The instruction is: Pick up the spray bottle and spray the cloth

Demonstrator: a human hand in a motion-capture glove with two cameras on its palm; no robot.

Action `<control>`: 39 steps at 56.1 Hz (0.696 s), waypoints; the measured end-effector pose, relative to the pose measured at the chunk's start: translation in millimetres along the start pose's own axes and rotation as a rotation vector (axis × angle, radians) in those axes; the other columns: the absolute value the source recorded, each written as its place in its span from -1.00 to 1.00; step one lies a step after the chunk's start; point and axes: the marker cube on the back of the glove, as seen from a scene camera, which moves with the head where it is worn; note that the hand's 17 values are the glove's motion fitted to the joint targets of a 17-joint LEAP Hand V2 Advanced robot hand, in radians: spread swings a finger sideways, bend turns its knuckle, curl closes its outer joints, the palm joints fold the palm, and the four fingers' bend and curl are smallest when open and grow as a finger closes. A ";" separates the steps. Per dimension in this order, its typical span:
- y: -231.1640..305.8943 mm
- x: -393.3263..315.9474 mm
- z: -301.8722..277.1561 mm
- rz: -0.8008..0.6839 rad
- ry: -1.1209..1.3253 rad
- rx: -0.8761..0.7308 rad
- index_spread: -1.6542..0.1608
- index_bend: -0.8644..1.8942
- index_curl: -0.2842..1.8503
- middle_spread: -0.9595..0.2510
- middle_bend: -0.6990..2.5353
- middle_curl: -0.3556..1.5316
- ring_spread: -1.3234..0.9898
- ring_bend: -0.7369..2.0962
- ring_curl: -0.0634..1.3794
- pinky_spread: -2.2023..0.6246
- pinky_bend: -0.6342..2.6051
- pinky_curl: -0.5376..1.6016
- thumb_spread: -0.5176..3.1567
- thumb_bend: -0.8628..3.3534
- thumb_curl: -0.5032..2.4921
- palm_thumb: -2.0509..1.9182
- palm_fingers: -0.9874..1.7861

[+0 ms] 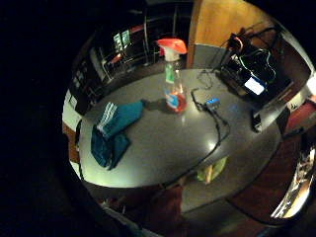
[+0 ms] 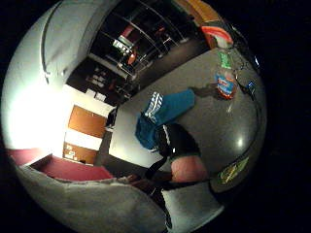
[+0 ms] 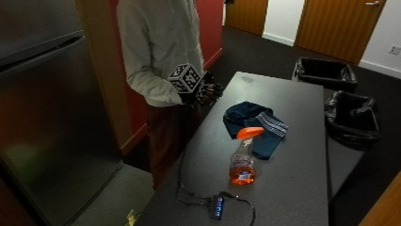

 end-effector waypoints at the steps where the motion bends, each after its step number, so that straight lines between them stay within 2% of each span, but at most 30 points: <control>1: -0.9 2.1 -0.8 0.010 -0.006 0.016 0.42 -0.28 -0.52 0.53 -0.43 -0.26 0.17 -0.29 -0.52 0.69 -0.38 -0.16 -0.19 -0.60 -0.38 0.39 -0.17; 16: -16.3 36.0 -0.3 0.143 -0.050 0.222 0.46 -0.28 -0.52 0.51 -0.40 -0.25 0.16 -0.27 -0.51 0.69 -0.40 -0.17 -0.19 -0.60 -0.38 0.39 -0.14; 29: -24.1 63.0 13.5 0.228 -0.112 0.309 0.50 -0.29 -0.53 0.51 -0.39 -0.24 0.16 -0.25 -0.50 0.68 -0.40 -0.17 -0.19 -0.60 -0.38 0.39 -0.14; 33: -41.0 72.0 17.4 0.338 -0.127 0.452 0.51 -0.29 -0.53 0.52 -0.39 -0.24 0.16 -0.25 -0.49 0.68 -0.40 -0.17 -0.19 -0.61 -0.38 0.39 -0.14; 39: -31.9 80.6 28.0 0.264 -0.166 0.328 0.53 -0.29 -0.53 0.52 -0.38 -0.24 0.16 -0.25 -0.49 0.67 -0.40 -0.17 -0.20 -0.61 -0.39 0.37 -0.14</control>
